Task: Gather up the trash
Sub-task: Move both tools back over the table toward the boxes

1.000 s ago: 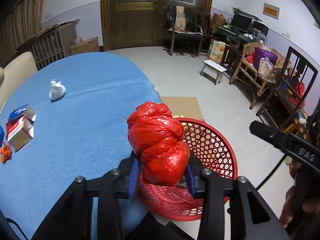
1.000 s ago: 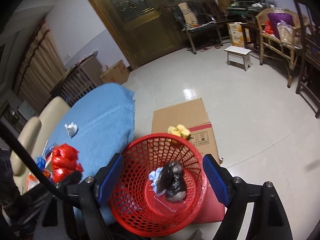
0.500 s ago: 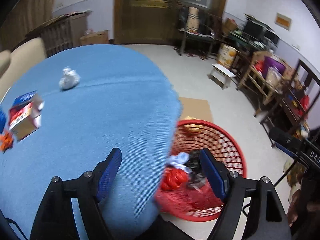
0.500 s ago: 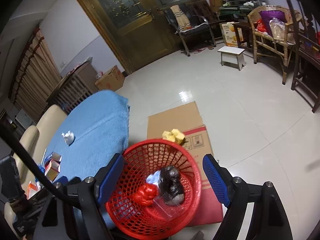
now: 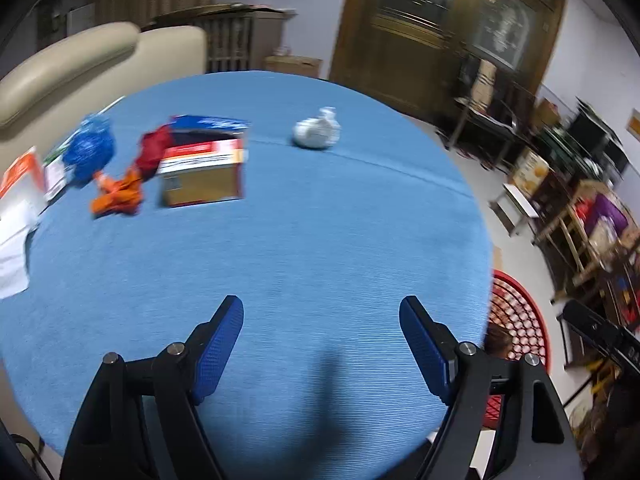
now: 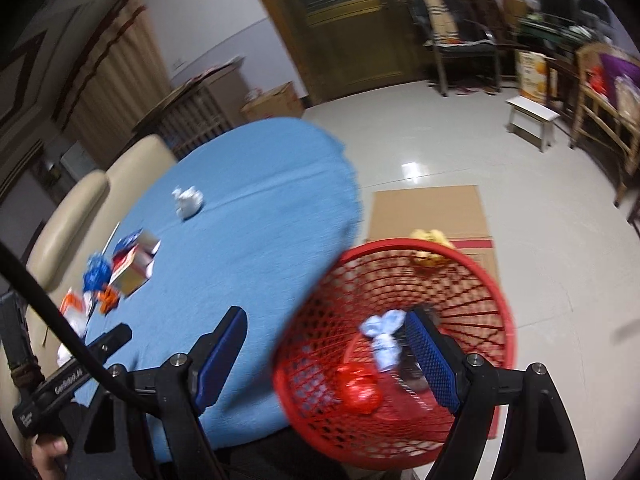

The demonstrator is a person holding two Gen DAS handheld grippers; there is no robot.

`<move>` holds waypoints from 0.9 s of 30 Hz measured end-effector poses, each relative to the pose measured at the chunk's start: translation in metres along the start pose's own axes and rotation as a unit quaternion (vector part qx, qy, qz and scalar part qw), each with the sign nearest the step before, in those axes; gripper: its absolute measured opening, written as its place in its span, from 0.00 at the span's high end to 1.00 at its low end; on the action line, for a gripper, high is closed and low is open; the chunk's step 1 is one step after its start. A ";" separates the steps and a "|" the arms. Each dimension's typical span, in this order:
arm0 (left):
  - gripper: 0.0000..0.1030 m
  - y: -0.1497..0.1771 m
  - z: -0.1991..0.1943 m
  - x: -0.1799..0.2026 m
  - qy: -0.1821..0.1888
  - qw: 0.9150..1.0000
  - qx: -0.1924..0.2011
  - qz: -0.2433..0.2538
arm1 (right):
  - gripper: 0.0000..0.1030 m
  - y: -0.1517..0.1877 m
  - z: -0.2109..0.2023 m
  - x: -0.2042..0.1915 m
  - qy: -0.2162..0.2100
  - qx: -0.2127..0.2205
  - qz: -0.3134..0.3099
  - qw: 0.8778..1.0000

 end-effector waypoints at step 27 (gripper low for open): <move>0.21 -0.107 0.085 -0.053 -0.074 0.996 0.037 -0.032 | 0.18 -0.010 0.031 -0.074 -0.033 -0.036 -0.072 0.996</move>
Point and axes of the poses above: each gripper's, at about its wrist camera, not at the fingertips, and z roughly the way its jaws point, x to its right, y to its underside, the point moved 3 cm from there along z, roughly the way its jaws point, and after that the axes turned 14 degrees about -z, right-handed, at the moved point
